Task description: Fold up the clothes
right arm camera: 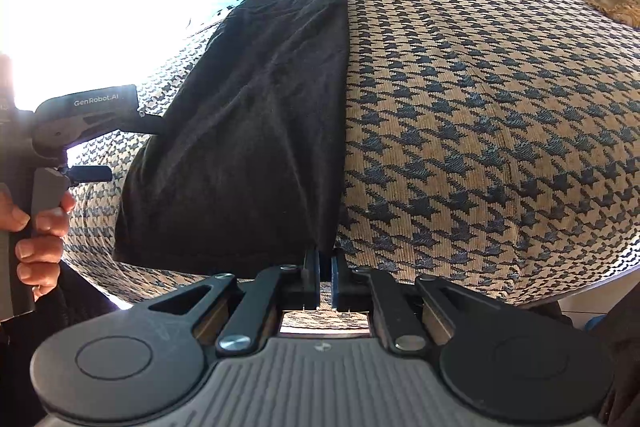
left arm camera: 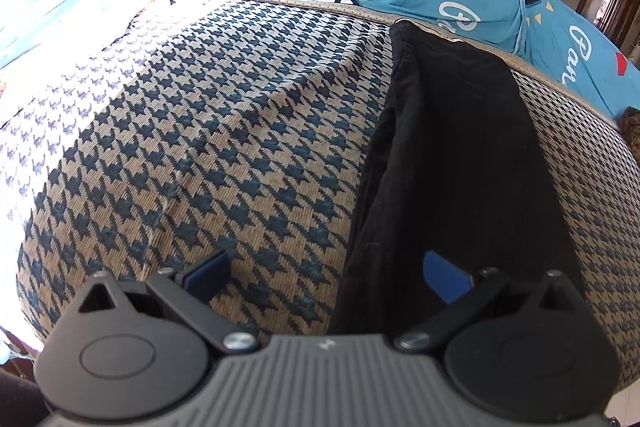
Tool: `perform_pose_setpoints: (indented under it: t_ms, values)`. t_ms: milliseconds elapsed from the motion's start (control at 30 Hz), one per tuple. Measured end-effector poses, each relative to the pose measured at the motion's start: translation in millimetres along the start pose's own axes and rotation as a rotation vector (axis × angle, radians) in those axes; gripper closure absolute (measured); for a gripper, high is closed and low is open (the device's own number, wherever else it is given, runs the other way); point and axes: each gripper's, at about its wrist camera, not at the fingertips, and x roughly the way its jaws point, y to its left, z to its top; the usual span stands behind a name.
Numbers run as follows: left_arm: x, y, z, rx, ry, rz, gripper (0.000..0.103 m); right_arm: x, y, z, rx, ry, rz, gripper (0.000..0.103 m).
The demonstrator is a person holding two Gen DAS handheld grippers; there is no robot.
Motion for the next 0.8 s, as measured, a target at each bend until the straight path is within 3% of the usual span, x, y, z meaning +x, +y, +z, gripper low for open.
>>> perform_pose_setpoints:
  t_ms: [133, 367, 500, 667, 800]
  values:
    - [5.9, -3.7, 9.1, -0.006, -0.022, 0.005, 0.000, 7.2, -4.5, -4.6, 0.033, 0.050, -0.035, 0.101]
    - [18.7, -12.2, 24.3, -0.028, -0.049, 0.004, 0.000, -2.7, 2.3, -4.2, -0.027, -0.005, -0.034, 0.100]
    - [28.5, -13.1, 33.4, -0.031, -0.066, 0.047, 0.000, -1.8, 1.9, -5.2, -0.027, 0.003, -0.025, 0.100]
    - [38.4, -11.7, 32.2, -0.019, -0.070, 0.152, 0.000, -1.7, -1.4, -6.0, -0.012, 0.005, -0.021, 0.098]
    - [38.2, -7.9, 30.2, -0.045, -0.065, 0.173, 0.000, -2.1, -2.3, -5.2, -0.008, 0.005, -0.014, 0.089]
